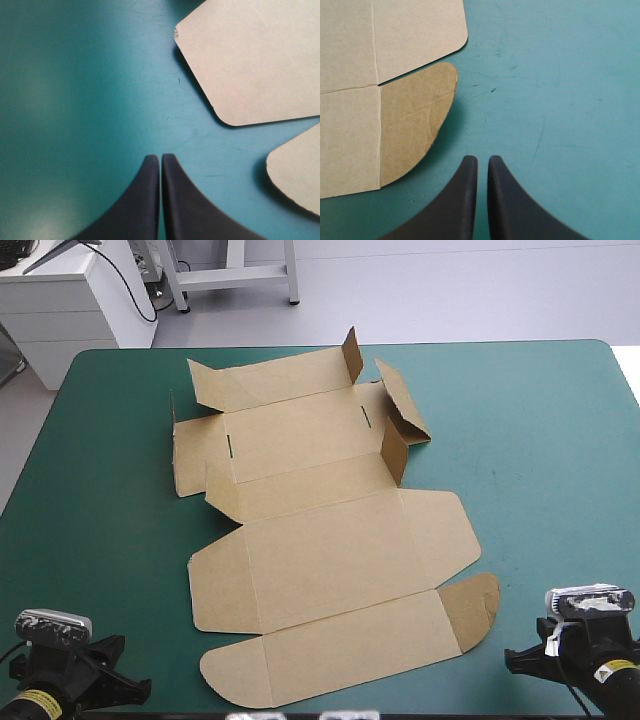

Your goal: Fold the box

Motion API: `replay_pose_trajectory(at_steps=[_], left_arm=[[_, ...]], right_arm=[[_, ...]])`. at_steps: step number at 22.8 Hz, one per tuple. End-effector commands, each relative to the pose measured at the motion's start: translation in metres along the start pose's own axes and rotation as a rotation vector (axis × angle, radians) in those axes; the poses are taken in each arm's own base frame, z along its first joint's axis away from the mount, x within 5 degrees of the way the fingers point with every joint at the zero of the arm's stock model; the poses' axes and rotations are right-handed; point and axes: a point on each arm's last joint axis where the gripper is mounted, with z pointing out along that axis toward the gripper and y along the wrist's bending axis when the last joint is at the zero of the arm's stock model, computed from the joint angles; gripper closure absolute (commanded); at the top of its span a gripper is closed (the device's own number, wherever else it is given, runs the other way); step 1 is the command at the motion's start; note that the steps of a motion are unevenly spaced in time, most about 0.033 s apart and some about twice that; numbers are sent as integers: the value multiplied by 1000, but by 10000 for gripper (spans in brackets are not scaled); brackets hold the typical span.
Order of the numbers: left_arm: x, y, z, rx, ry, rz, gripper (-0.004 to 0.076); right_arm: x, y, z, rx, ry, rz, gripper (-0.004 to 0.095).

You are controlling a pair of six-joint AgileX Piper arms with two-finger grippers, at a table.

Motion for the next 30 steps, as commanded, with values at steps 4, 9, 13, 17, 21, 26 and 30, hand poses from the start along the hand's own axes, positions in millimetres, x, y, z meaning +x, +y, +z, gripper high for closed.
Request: replay_pose_trajectory(at_steps=[4, 9, 13, 17, 21, 26, 30], left_arm=[[-11, -1, -4, 8, -65, -10, 731], [-11, -1, -4, 8, -65, -10, 731], [-11, -1, -4, 8, -65, -10, 731], [-11, -1, -4, 8, -65, -10, 731], [-11, -1, -4, 8, -65, -10, 731], [-11, -1, -4, 8, -65, -10, 731], [-11, -1, -4, 8, -65, -10, 731]], right_arm=[[-10, 0, -5, 3, -63, -8, 844], [-12, -1, -2, 1, -48, -5, 845], [-30, -2, -6, -4, -40, -2, 926], [-81, -5, -25, -4, -78, -13, 926], [-144, -6, -35, -76, -99, -23, 925], [-202, -8, -23, -170, -88, -35, 925], [-237, -15, 0, -204, -47, -32, 925]])
